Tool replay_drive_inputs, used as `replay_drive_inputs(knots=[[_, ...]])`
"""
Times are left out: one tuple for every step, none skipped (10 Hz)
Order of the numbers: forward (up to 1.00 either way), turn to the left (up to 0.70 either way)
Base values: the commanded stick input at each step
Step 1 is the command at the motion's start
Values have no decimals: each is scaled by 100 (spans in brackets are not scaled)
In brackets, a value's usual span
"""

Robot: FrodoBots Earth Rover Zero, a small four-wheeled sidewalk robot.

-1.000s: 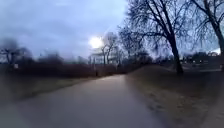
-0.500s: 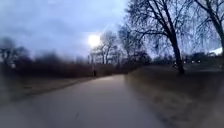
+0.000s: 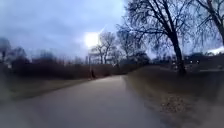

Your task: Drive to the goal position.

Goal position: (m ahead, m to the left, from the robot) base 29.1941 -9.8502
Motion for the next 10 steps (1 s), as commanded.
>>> replay_drive_inputs(knots=[[100, 0], [100, 0], [100, 0], [100, 0], [100, 0], [100, 0], [100, 0], [100, 0], [100, 0], [100, 0]])
